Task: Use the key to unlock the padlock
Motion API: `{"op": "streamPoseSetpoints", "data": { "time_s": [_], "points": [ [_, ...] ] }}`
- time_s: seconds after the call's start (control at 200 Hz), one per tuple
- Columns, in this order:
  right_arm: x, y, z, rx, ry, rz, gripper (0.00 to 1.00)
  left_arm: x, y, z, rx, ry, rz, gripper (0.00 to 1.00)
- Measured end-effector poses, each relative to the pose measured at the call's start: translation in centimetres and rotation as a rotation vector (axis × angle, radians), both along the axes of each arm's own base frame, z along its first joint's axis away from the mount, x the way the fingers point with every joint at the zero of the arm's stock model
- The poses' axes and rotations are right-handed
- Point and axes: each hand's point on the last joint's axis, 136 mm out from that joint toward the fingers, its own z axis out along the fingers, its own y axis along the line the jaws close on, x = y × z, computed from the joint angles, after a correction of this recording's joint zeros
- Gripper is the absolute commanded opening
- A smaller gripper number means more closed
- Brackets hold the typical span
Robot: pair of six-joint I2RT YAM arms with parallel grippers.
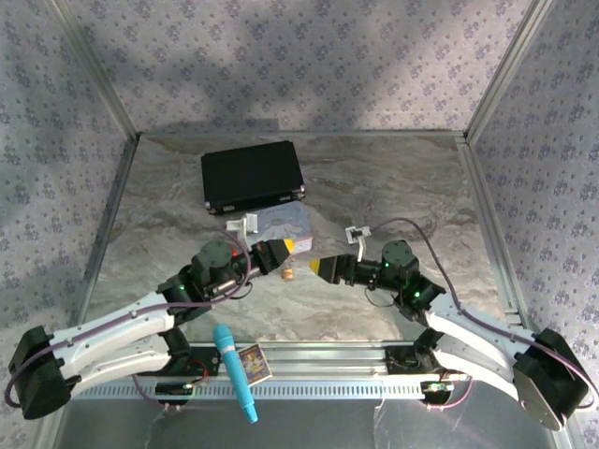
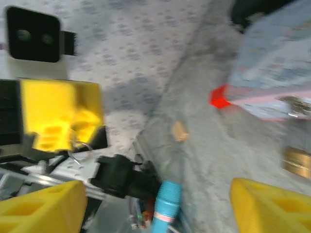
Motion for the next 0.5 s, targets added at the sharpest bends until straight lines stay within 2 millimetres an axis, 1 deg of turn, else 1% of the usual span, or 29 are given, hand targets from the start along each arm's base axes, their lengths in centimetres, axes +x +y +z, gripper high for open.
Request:
{"op": "streamPoseSetpoints", "data": {
  "time_s": [0.05,0.115,0.195,0.25,0.39,0.5],
  "points": [
    [-0.5,0.9,1.8,0.042,-0.031,0.045,0.66,-0.5,0.0,0.3,0.005,-0.030,-0.029,0.00],
    [-1.2,1.8,3.6,0.083,-0.073,0.093,0.62,-0.9,-0.1,0.8,0.000,-0.058,-0.058,0.00],
    [-2.0,2.5,5.0,0.116,-0.108,0.143,0.56,-1.2,-0.3,1.0,-0.004,-0.072,-0.078,0.00],
    [-2.5,2.8,5.2,0.122,-0.112,0.166,0.53,-1.3,-0.3,1.0,-0.008,-0.077,-0.083,0.00],
    [-3.2,3.3,4.8,0.112,-0.112,0.197,0.47,-1.3,-0.3,0.4,-0.004,-0.072,-0.084,0.00],
    [-3.8,3.7,4.5,0.103,-0.120,0.214,0.39,-1.3,-0.3,0.4,-0.024,-0.073,-0.082,0.00]
  ]
}}
